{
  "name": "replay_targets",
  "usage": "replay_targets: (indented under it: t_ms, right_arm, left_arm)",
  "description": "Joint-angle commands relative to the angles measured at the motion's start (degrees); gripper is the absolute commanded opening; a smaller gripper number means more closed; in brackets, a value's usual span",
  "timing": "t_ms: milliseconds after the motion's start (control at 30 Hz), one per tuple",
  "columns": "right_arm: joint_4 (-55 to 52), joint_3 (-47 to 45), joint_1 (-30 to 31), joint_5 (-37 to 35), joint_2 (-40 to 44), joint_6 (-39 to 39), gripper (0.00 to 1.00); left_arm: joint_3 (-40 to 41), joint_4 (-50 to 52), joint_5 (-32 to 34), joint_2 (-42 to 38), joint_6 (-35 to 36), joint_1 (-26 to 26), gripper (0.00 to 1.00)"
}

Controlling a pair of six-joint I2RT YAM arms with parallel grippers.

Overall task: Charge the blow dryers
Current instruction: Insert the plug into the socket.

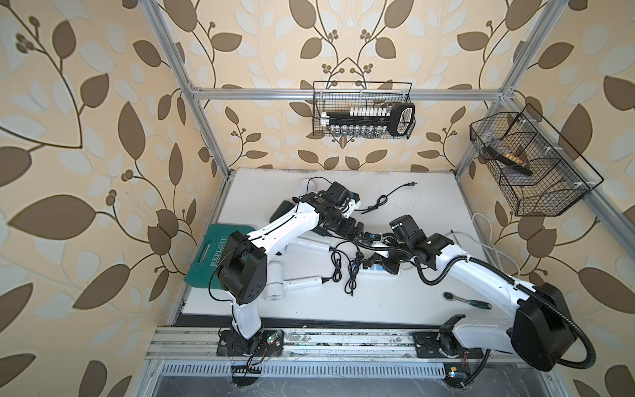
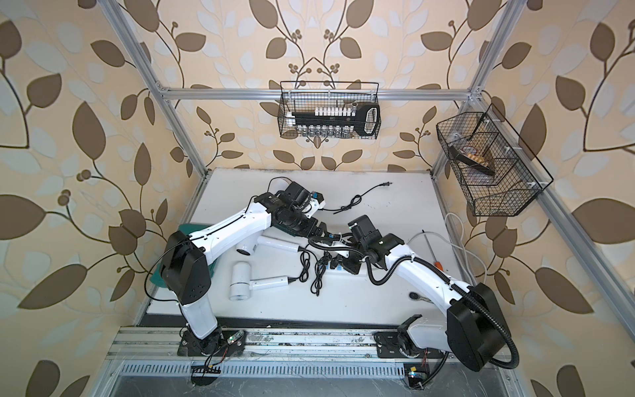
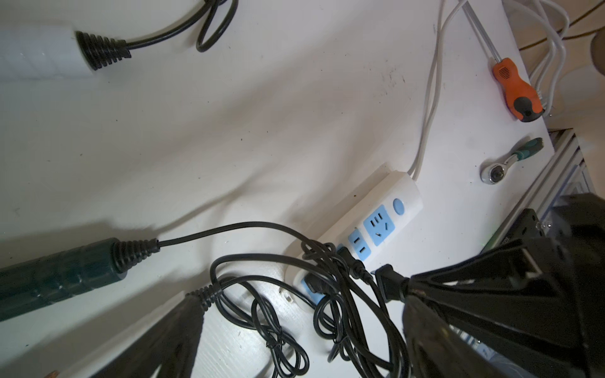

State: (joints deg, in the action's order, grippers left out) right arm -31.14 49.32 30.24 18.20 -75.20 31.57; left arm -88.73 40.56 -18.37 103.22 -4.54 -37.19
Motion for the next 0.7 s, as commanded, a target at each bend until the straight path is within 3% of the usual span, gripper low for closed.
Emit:
replay_targets:
  t_ms: [0,167,667]
  right_arm:
    - [-2.4,1.3,-0.1,0.0,-1.2,3.1,0.0]
    - [-1.7,1.0,-0.3,-4.8,-3.0,5.1,0.0]
    - [-2.4,2.2,-1.1,-7.3,-6.7,8.1,0.0]
  left_arm:
    - [0.0,-0.6,1.0,-2.6,1.4,-0.4,0.96]
    - [-0.1,-0.6,0.6,-2.5,1.2,-0.5,0.96]
    - [-0.2,-0.7,0.2,-2.6,1.0,-0.5,0.96]
